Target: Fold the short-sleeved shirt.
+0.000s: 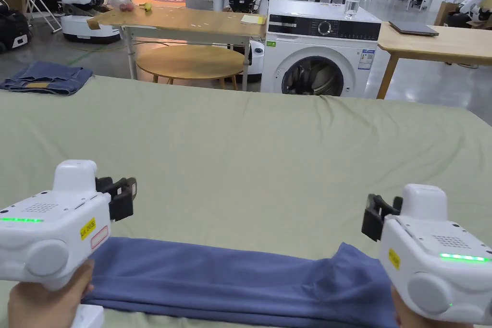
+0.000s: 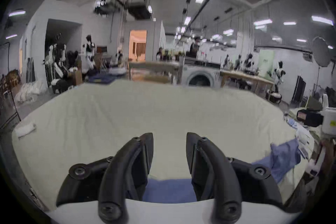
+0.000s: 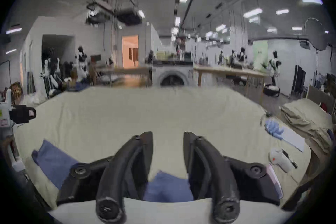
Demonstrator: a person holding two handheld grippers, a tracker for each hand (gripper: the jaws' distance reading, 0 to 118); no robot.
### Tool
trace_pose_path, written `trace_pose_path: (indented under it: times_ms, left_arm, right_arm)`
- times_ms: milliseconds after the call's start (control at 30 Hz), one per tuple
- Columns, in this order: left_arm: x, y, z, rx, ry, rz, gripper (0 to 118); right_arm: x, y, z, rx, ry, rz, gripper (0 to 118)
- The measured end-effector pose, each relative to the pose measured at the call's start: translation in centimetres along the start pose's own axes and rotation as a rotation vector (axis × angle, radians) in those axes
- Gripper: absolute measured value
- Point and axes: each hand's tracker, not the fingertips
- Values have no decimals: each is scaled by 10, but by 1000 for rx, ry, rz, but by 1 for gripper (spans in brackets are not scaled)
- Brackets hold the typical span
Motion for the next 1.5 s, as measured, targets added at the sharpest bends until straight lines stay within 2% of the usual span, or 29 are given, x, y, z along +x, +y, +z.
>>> trace_pose_path:
  times_ms: [100, 133, 167, 200, 233, 300, 400, 633, 733, 833, 933, 1000, 1067, 1100, 1133, 1200, 1267, 1333, 1400, 1500]
  left_arm:
    - [13, 3, -1, 94, 38, -38, 33]
    - [17, 4, 1, 130, 53, -55, 28]
    - [22, 6, 3, 168, 58, -79, 19]
    - [26, 6, 5, 183, 74, -104, 5]
    - [31, 5, 7, 205, 103, -124, 0]
    - [35, 6, 10, 232, 151, -140, 0]
    - [32, 8, 9, 212, 142, -119, 0]
    - [3, 10, 9, 124, 183, -136, 0]
    - [-26, 10, 5, 17, 172, -106, 0]
    - [-60, 12, -7, -164, 137, -45, 0]
    - [-100, 9, -30, -434, 96, 20, 0]
    - [-127, 2, -45, -603, 74, 105, 0]
    - [-153, -7, -54, -671, -8, 233, 0]
    - [-166, -11, -56, -685, -66, 299, 1]
    - [-176, -14, -58, -712, -108, 349, 10]
    - [-182, -16, -54, -736, -160, 394, 36]
    - [-193, -19, -56, -764, -234, 463, 48]
    - [-197, -23, -56, -795, -325, 540, 66]
    - [-202, -30, -62, -841, -393, 580, 73]
    - [-197, -44, -66, -899, -376, 583, 73]
  right_arm:
    - [-24, 7, 4, 98, 21, -6, 5]
    - [-30, 9, 5, 119, 24, -12, 1]
    - [-35, 10, 5, 120, 23, -18, 0]
    - [-39, 12, 5, 126, 34, -26, 0]
    - [-43, 13, 4, 128, 31, -30, 0]
    - [-48, 14, 1, 123, 20, -40, 0]
    - [-52, 13, -3, 114, 2, -68, 0]
    - [-58, 10, -7, 124, -23, -31, 0]
    - [-58, 11, -9, 121, -4, -29, 0]
    - [-60, 11, -14, 112, -4, -13, 0]
    - [-60, 9, -18, 92, 6, -1, 0]
    - [-60, 7, -20, 84, 8, 5, 0]
    - [-61, 6, -21, 76, 10, 8, 0]
    - [-62, 5, -22, 68, 16, 8, 0]
    - [-62, 3, -23, 61, 22, 8, 0]
    - [-63, 0, -25, 46, 30, 12, 0]
    - [-64, -4, -27, 31, 39, 18, 0]
    - [-66, -7, -28, 20, 48, 22, 0]
    - [-68, -10, -29, 8, 59, 26, 0]
    - [-71, -14, -30, -3, 70, 41, 0]
